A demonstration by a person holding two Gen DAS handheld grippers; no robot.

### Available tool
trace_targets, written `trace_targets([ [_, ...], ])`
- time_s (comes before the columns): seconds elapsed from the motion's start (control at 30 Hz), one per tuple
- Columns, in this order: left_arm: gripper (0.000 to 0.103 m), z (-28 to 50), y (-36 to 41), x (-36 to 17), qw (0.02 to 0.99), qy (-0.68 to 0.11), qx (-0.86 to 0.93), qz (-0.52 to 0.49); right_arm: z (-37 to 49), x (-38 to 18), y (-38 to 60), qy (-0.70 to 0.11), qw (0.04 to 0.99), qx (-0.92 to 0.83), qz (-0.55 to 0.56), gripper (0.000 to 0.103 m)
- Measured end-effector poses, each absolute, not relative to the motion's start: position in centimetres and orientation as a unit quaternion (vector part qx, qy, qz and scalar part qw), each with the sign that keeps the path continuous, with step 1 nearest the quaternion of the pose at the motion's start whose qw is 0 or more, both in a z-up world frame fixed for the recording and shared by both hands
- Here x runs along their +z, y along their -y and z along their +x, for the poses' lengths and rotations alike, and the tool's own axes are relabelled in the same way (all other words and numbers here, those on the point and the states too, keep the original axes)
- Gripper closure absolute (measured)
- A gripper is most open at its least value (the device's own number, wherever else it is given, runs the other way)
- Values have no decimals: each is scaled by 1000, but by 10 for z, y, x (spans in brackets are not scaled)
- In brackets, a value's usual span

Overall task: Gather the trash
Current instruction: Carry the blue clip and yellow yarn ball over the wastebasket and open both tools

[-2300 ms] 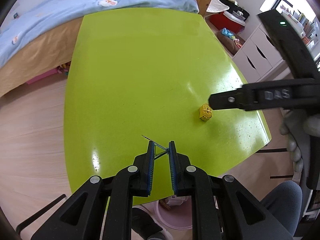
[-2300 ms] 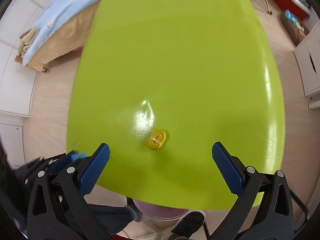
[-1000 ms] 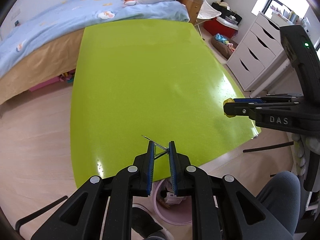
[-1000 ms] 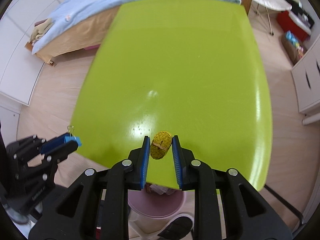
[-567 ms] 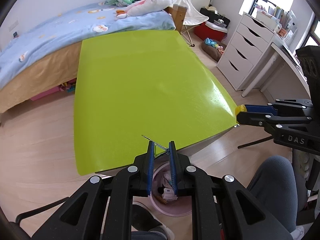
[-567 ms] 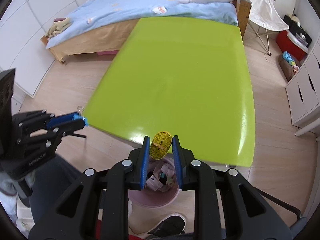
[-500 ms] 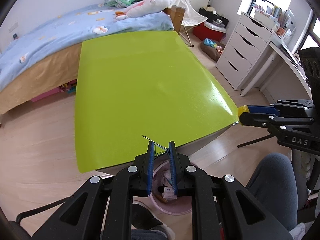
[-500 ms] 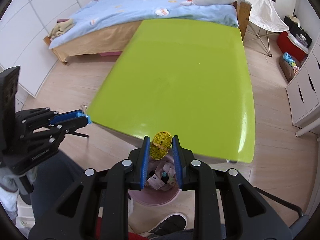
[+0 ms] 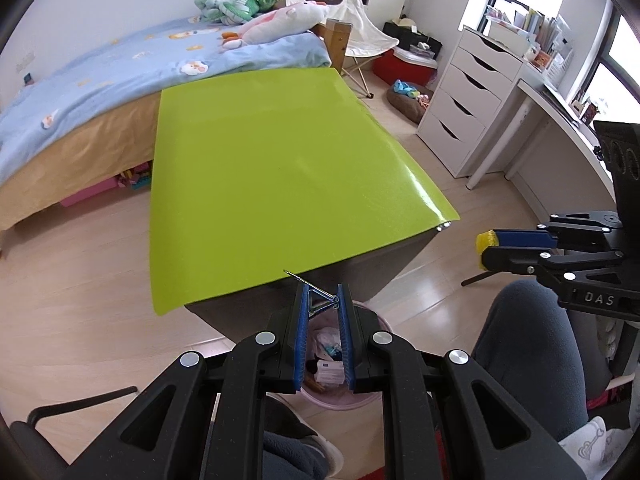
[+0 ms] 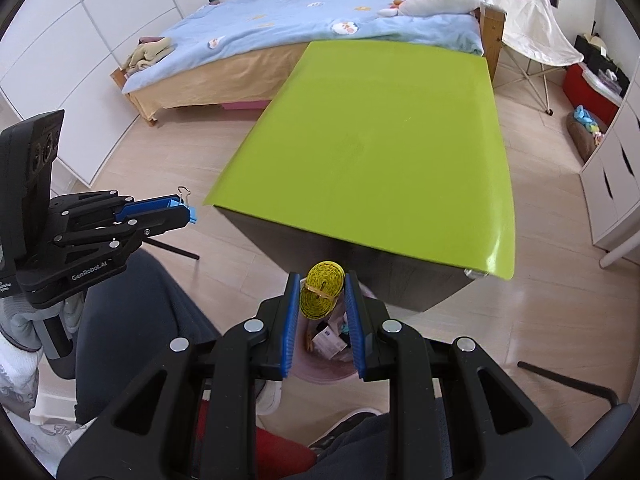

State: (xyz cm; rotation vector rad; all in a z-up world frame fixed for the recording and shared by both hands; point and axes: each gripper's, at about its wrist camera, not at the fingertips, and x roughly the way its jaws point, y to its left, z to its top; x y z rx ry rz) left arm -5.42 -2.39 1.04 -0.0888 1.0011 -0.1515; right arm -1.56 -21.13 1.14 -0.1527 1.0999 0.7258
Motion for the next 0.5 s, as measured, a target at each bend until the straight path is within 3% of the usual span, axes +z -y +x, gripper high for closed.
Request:
trace_targets([
  [0.33, 88, -61, 24, 18, 875, -475, -80, -43, -21, -2, 201, -520, 768, 369, -56, 79],
  [0.4, 88, -61, 25, 19, 875, -475, -82, -43, -20, -2, 201, -520, 769, 370, -50, 68],
  [0.43, 88, -61, 25, 19, 875, -475, -83, -42, -19, -1, 203, -518, 770, 368, -45, 45],
  [0.47, 88, -61, 26, 20, 875, -475, -85, -42, -18, 0, 205, -516, 774, 366, -40, 34],
  [0.5, 88, -60, 27, 20, 875, -475, -87, -41, -18, 0, 206, -515, 775, 364, -37, 31],
])
